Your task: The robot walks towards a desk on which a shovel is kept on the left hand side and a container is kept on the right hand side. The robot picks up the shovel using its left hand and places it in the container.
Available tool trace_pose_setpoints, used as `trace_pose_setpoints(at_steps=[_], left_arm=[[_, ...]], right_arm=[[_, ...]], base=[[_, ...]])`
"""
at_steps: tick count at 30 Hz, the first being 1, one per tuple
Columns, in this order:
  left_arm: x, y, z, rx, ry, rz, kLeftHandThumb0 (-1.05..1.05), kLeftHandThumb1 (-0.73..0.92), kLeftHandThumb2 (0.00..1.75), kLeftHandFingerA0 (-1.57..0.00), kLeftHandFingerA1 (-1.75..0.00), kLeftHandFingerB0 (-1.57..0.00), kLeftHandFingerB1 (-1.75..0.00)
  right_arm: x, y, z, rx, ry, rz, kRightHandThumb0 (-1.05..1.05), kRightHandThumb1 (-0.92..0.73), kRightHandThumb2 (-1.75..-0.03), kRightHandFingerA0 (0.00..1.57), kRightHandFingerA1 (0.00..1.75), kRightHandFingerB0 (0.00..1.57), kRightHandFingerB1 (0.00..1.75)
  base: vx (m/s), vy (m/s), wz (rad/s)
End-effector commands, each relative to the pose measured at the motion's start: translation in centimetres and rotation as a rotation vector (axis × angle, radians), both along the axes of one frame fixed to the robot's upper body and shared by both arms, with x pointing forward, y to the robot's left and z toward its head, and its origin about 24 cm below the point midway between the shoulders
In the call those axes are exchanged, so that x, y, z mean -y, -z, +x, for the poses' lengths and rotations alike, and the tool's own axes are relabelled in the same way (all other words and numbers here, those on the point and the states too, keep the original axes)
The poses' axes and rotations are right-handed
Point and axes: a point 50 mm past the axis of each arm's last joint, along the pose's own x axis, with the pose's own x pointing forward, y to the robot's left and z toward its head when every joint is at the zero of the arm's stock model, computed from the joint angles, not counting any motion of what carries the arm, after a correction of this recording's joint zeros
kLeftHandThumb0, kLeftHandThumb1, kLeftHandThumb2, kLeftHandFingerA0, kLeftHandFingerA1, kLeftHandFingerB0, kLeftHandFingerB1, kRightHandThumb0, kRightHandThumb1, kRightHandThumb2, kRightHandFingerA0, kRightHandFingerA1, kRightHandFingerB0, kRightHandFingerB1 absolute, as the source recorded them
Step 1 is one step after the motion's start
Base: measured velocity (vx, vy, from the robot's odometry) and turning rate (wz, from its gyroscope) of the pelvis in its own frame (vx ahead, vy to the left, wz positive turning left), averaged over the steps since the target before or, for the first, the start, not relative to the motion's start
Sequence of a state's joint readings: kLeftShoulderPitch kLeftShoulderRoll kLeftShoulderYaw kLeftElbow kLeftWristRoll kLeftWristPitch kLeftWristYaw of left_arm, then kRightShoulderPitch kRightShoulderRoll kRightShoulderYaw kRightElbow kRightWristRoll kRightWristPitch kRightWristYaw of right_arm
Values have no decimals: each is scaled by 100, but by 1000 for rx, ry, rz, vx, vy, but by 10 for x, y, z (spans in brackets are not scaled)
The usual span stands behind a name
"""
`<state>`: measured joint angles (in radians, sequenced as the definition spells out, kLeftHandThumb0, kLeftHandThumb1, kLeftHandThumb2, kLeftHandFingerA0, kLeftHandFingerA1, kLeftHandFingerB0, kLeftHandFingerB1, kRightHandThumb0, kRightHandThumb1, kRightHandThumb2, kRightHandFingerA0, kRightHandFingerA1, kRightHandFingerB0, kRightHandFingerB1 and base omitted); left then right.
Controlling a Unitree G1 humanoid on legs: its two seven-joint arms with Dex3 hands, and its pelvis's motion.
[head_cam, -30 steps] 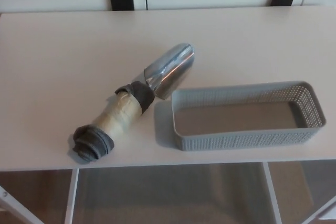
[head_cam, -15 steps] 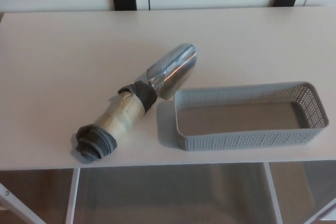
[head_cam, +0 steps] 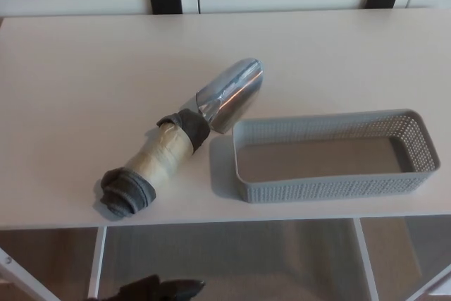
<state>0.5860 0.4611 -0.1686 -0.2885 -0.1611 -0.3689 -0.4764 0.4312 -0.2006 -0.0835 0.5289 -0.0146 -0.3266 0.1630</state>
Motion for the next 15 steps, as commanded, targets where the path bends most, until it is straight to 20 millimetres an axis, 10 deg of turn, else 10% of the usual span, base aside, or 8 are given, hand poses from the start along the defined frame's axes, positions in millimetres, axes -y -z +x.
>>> trace_pose_setpoints(at_steps=[1,2,3,4,6,7,13,15], left_arm=[[74,-149,-31,346,697,-895,-70,84,123,-1,-38,0,-27],[81,-159,-18,741,564,-792,-25,92,85,-14,-49,-10,-44],[86,-166,-9,903,522,-752,-40,91,68,-6,-49,-6,-37],[84,-170,1,671,586,-821,-34,62,116,0,-52,0,-52],[58,-174,-6,565,399,-733,-56,61,59,-20,-35,-16,-28],[51,-179,-8,570,340,-618,-29,44,97,-8,-53,-6,-50],[46,-173,28,807,18,-238,-39,57,58,-32,-33,-24,-30],[41,-157,59,842,-131,84,-25,42,95,-8,-51,-8,-50]], right_arm=[[4,-5,7,10,-66,-104,-34,-40,-52,95,51,64,47],[4,-5,7,12,-72,-101,-36,-40,-52,93,51,64,47],[4,-6,7,12,-83,-107,-53,-33,-72,94,65,57,56],[3,-6,8,24,-87,-105,-54,-34,-70,92,61,59,57],[3,-5,7,19,-67,-88,-35,-40,-53,98,53,64,48],[2,-5,7,17,-73,-92,-35,-41,-53,97,52,64,48],[3,-5,9,17,-87,-91,-34,-41,-52,96,52,62,48],[2,-6,11,20,-103,-108,-35,-41,-53,99,51,65,47]], base=[[0,0,0],[0,0,0],[0,0,0],[-5,1,7],[0,0,0],[0,0,0],[0,0,0],[0,0,0]])
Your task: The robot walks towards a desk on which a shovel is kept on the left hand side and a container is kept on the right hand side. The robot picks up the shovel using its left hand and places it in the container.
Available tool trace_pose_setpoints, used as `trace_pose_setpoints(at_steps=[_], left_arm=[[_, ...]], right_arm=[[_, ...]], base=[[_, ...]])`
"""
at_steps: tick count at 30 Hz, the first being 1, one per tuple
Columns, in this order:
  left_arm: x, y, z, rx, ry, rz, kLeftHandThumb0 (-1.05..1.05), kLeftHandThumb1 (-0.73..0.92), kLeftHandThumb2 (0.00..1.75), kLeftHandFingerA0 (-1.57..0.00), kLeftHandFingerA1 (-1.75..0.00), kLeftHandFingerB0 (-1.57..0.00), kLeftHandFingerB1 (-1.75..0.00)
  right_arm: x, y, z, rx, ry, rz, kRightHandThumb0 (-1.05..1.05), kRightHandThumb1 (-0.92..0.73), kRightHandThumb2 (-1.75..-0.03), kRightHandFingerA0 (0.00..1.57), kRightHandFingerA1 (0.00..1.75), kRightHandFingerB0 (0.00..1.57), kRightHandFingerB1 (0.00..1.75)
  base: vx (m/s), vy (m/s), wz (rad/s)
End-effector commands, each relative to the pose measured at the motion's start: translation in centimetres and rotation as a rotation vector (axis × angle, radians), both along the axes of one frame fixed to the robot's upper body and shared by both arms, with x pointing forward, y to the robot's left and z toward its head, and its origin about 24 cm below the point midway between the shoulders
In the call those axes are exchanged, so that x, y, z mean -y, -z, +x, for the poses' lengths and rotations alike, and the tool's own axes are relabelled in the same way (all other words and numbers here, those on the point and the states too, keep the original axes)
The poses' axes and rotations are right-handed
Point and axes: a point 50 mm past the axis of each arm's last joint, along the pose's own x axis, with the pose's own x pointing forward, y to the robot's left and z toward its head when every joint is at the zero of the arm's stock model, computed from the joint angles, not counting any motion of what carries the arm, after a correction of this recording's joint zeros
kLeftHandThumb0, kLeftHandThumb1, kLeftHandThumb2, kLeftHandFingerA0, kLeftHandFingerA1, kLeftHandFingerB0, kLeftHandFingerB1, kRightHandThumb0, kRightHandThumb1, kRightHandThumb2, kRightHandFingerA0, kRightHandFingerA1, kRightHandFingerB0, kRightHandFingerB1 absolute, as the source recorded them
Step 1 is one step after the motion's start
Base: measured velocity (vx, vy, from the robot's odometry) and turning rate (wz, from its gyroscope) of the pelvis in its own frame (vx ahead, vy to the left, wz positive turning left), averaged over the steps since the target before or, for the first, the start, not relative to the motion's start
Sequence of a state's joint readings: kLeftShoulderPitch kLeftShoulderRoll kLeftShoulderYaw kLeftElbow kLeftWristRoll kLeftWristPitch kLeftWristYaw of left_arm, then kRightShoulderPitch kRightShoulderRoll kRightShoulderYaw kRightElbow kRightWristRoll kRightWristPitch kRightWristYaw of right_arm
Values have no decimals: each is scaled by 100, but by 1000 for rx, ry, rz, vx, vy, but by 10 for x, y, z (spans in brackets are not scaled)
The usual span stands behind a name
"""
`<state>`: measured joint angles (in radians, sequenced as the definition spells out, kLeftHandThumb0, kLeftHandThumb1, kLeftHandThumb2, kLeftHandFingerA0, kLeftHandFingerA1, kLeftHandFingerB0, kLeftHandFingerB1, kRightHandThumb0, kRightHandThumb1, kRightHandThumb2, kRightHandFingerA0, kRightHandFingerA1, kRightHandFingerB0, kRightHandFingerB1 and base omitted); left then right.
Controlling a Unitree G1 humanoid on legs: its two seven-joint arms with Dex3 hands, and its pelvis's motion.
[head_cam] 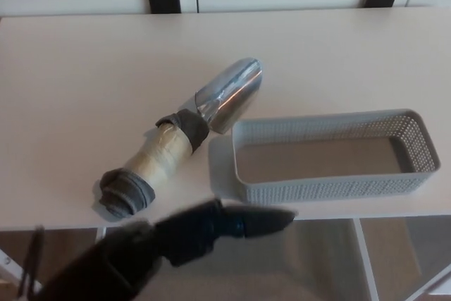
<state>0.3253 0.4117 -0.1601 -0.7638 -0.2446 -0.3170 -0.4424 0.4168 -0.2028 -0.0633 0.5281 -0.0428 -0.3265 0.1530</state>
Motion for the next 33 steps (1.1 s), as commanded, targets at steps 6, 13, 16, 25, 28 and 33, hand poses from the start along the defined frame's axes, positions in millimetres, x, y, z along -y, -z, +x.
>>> trace_pose_setpoints(at_steps=[6,13,16,25,28,33], left_arm=[[-18,0,81,180,-656,453,-53,54,57,0,-24,-9,-25],[-38,30,114,138,-836,605,-51,35,69,0,-11,-8,-21],[-45,38,121,117,-892,662,-43,30,63,0,-6,-7,-20],[-55,51,131,76,-952,779,-22,44,55,0,-8,-2,-24],[-57,55,135,74,-973,809,-23,44,55,0,-8,-1,-24],[-59,62,141,34,-1010,849,-28,27,66,0,-18,0,-25]], right_arm=[[4,-8,9,17,-79,-66,-38,-32,-72,89,68,51,57],[4,-11,18,25,-78,-71,-39,-31,-70,90,68,52,58],[5,-9,21,28,-84,-74,-31,-41,-52,93,53,62,50],[4,-8,21,27,-103,-81,-33,-40,-52,93,53,62,50],[3,-10,20,29,-114,-92,-31,-40,-52,93,52,63,49],[4,-10,20,28,-133,-102,-34,-40,-52,93,52,64,49]], base=[[0,0,0],[0,0,0],[0,0,0],[0,0,0],[0,0,0],[0,0,0]])
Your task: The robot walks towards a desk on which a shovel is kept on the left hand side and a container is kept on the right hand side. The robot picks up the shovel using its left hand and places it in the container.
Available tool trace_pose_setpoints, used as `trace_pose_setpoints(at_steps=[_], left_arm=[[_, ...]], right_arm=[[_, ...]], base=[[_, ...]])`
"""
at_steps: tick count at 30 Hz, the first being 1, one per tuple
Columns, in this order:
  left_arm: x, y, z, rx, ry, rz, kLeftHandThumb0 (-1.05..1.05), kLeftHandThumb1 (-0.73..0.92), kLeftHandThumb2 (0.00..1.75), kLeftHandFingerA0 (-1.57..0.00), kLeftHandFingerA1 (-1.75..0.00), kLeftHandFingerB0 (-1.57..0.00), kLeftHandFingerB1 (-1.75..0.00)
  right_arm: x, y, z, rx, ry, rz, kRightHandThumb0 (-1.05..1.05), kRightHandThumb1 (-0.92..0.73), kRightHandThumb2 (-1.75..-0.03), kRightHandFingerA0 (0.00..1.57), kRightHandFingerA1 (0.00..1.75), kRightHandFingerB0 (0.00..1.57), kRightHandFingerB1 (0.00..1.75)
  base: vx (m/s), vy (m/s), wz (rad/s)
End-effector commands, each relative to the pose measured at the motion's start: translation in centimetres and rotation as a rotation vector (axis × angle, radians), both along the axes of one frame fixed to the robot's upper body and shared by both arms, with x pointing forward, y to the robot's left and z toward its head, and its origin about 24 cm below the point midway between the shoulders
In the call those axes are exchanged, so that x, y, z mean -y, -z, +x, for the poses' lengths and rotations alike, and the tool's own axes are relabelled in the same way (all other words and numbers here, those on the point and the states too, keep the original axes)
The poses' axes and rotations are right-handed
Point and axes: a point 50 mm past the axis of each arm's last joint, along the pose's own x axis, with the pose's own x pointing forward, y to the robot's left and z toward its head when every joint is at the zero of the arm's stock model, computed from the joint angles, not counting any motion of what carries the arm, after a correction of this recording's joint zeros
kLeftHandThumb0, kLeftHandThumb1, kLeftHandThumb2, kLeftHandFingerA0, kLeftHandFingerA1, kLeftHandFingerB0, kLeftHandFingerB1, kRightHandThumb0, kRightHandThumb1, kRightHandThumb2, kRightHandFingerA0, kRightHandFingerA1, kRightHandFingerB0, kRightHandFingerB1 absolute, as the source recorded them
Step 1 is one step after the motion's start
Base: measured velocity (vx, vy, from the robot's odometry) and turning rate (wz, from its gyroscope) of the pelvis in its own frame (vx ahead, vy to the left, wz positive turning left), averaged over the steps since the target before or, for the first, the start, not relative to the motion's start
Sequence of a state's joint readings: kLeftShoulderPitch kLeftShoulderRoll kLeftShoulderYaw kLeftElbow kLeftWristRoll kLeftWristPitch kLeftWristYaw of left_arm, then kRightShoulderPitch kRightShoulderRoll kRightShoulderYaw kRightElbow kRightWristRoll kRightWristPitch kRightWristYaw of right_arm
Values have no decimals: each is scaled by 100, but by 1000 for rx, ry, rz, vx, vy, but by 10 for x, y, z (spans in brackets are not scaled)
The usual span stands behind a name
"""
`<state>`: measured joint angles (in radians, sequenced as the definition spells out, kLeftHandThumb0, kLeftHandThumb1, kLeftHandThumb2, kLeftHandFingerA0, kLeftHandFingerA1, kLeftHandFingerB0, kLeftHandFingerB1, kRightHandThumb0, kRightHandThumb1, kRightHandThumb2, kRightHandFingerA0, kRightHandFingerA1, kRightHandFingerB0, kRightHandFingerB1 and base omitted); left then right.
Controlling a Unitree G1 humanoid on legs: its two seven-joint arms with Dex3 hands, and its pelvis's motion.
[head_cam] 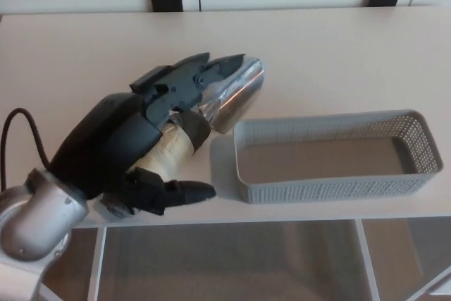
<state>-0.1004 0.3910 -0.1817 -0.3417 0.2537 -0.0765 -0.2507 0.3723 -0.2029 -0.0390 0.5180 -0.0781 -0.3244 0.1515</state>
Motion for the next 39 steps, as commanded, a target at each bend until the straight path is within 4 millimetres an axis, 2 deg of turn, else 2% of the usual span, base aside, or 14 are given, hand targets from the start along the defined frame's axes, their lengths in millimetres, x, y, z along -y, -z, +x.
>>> trace_pose_setpoints(at_steps=[1,8,10,15,16,17,18,20,21,26,30,32,39], left_arm=[[-44,40,39,-10,-563,406,-30,27,64,0,-14,0,-23],[-38,52,45,-41,-592,446,-35,28,63,0,-9,0,-16],[-31,59,46,-46,-591,463,-48,33,64,0,0,0,-10],[-22,67,49,-41,-602,505,-50,35,69,0,-7,0,-15],[-20,69,49,-41,-602,512,-48,34,70,0,-13,0,-18],[-16,71,50,-53,-601,510,-45,34,70,0,-16,0,-20],[-14,72,51,-58,-602,514,-46,34,71,0,-17,0,-20],[-12,74,52,-55,-613,530,-47,34,71,0,-18,0,-20],[-10,76,53,-56,-614,544,-48,35,72,0,-19,0,-20],[-4,83,52,-77,-610,566,-48,35,72,0,-22,0,-22],[-6,88,52,-79,-620,575,-45,35,72,0,-24,0,-24],[-6,88,53,-66,-635,581,-47,34,71,-2,-23,-2,-23],[-11,89,56,-33,-680,615,-45,35,72,0,-22,0,-23]], right_arm=[[11,-7,3,-5,-71,-91,-34,-40,-52,94,51,64,49],[13,-7,5,-8,-95,-103,-39,-42,-52,89,50,64,48],[12,-8,4,-7,-107,-106,-36,-42,-52,91,51,64,48],[10,-9,7,-1,-117,-121,-36,-41,-52,92,50,66,48],[10,-9,8,0,-124,-125,-42,-33,-72,89,66,59,58],[10,-9,8,0,-130,-126,-38,-41,-52,92,50,70,47],[10,-9,9,-6,-136,-139,-49,-36,-72,92,64,65,58],[9,-11,11,3,-159,-156,-48,-36,-72,92,64,64,58],[9,-12,12,5,-166,-156,-38,-43,-53,91,49,70,47],[7,-14,12,6,-173,-162,-35,-42,-53,83,48,71,47],[5,-16,13,9,-190,-169,-38,-43,-52,88,48,68,46],[6,-17,14,8,-193,-170,-37,-43,-53,83,48,71,47],[5,-19,16,7,-216,-184,-36,-43,-53,84,48,70,47]], base=[[0,0,0],[0,0,0],[0,0,0],[0,0,0],[0,0,0],[0,0,0],[0,0,0],[0,0,0],[0,0,0],[0,0,0],[0,0,0],[0,0,0],[0,0,0]])
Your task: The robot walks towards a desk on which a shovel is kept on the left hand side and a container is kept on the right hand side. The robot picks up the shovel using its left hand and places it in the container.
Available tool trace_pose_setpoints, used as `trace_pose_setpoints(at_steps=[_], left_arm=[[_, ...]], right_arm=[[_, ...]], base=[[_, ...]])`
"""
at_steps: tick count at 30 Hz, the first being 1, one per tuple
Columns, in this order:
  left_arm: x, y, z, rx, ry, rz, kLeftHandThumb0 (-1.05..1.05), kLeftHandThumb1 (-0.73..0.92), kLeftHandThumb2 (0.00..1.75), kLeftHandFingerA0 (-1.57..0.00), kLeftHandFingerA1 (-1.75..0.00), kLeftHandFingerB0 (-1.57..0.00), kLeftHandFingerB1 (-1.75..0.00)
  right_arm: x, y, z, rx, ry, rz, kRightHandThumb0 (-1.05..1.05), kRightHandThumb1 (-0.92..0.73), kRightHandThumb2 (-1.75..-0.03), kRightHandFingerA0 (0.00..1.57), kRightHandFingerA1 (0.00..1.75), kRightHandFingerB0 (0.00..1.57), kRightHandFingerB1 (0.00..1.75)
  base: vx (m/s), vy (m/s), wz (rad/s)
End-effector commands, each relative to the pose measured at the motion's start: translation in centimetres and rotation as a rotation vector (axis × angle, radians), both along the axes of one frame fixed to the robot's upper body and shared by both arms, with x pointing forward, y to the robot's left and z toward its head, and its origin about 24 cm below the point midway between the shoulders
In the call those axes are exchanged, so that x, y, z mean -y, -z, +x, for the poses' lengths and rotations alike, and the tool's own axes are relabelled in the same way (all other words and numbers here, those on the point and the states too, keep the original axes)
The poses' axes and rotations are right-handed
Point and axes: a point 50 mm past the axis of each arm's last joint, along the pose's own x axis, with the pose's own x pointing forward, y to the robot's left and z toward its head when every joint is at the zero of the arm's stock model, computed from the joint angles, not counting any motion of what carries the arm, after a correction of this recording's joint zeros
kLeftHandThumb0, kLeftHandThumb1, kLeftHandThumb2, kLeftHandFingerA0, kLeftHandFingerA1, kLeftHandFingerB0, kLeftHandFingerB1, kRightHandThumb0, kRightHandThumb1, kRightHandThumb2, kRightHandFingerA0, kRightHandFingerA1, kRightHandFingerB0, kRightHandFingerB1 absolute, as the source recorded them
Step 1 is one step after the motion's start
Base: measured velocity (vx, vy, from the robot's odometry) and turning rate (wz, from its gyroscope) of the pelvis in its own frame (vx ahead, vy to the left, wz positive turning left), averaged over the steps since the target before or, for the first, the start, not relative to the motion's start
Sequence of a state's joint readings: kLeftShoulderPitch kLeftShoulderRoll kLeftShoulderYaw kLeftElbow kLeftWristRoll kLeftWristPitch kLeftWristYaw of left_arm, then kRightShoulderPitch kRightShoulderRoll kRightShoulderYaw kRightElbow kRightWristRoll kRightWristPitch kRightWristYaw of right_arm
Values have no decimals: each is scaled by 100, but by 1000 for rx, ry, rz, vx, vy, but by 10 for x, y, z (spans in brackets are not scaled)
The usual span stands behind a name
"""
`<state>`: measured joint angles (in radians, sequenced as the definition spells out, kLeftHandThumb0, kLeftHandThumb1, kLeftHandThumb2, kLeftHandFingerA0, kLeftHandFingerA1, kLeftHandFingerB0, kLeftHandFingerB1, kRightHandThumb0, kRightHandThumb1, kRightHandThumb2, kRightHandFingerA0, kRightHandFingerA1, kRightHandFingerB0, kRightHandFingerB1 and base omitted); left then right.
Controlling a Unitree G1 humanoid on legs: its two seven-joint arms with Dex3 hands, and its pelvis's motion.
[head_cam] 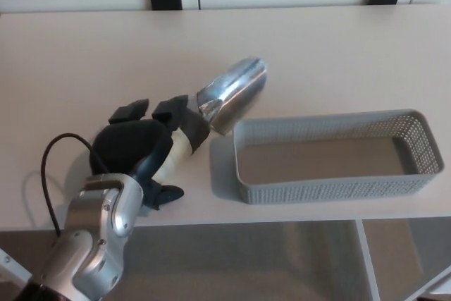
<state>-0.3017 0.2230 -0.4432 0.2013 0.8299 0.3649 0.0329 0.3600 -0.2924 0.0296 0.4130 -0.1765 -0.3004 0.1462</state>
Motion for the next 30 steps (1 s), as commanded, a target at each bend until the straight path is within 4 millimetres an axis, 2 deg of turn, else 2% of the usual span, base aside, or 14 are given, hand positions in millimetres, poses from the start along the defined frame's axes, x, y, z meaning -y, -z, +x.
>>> trace_pose_setpoints(at_steps=[1,2,3,4,6,7,9,10,22,23,26,27,29,30], left_arm=[[-14,-4,2,110,-113,136,-42,46,54,-1,-24,-2,-24],[-15,-4,2,114,-117,135,-43,34,71,0,-23,0,-24],[-15,-3,1,114,-118,137,-43,34,71,0,-23,0,-24],[-15,-3,1,116,-118,139,-43,46,54,-1,-25,-2,-24],[-15,0,0,126,-120,145,-42,33,71,0,-24,-1,-25],[-15,0,-1,125,-120,145,-41,46,54,-2,-24,-3,-24],[-15,2,0,115,-120,136,-41,33,71,0,-24,0,-25],[-15,1,1,115,-121,129,-42,33,71,0,-25,0,-25],[-9,2,11,-5,-18,-57,-36,32,71,-1,-37,0,-26],[-10,1,12,-32,22,-103,-36,49,55,-14,-29,-1,-24],[-15,6,23,-220,64,-178,-47,40,67,-12,-37,-5,-22],[-16,7,25,-247,72,-178,-27,37,89,0,-46,0,-48],[-17,7,28,-271,82,-181,-27,37,89,0,-45,0,-48],[-17,10,29,-290,90,-197,-51,44,68,-32,-43,-5,-26]], right_arm=[[5,-1,-3,-28,-36,-62,-35,-43,-53,84,48,71,47],[5,-1,-3,-27,-37,-61,-34,-43,-53,85,49,71,48],[5,0,-3,-27,-33,-58,-35,-43,-53,87,49,71,48],[5,0,-3,-28,-32,-57,-34,-43,-53,86,49,71,48],[5,0,-3,-40,-37,-55,-37,-43,-53,89,49,69,47],[5,0,-3,-43,-42,-57,-42,-35,-74,87,66,60,58],[5,0,-2,-40,-54,-69,-44,-36,-73,90,65,63,58],[5,-1,0,-34,-55,-69,-37,-43,-53,91,49,71,47],[5,-2,8,-42,-83,-95,-41,-43,-53,95,50,73,47],[6,-2,8,-40,-86,-93,-41,-43,-53,94,50,74,48],[6,-2,10,-34,-90,-97,-42,-43,-54,95,50,75,47],[5,-2,11,-36,-90,-99,-42,-44,-54,97,50,75,47],[5,-3,12,-35,-91,-98,-42,-44,-54,97,50,75,47],[5,-4,13,-36,-91,-98,-42,-44,-54,99,50,73,47]], base=[[0,0,0],[0,0,0],[0,0,0],[0,0,0],[0,0,0],[0,0,0],[0,0,0],[0,0,0],[0,0,0],[0,0,0],[0,0,0],[0,0,0],[0,0,0],[0,0,0]])
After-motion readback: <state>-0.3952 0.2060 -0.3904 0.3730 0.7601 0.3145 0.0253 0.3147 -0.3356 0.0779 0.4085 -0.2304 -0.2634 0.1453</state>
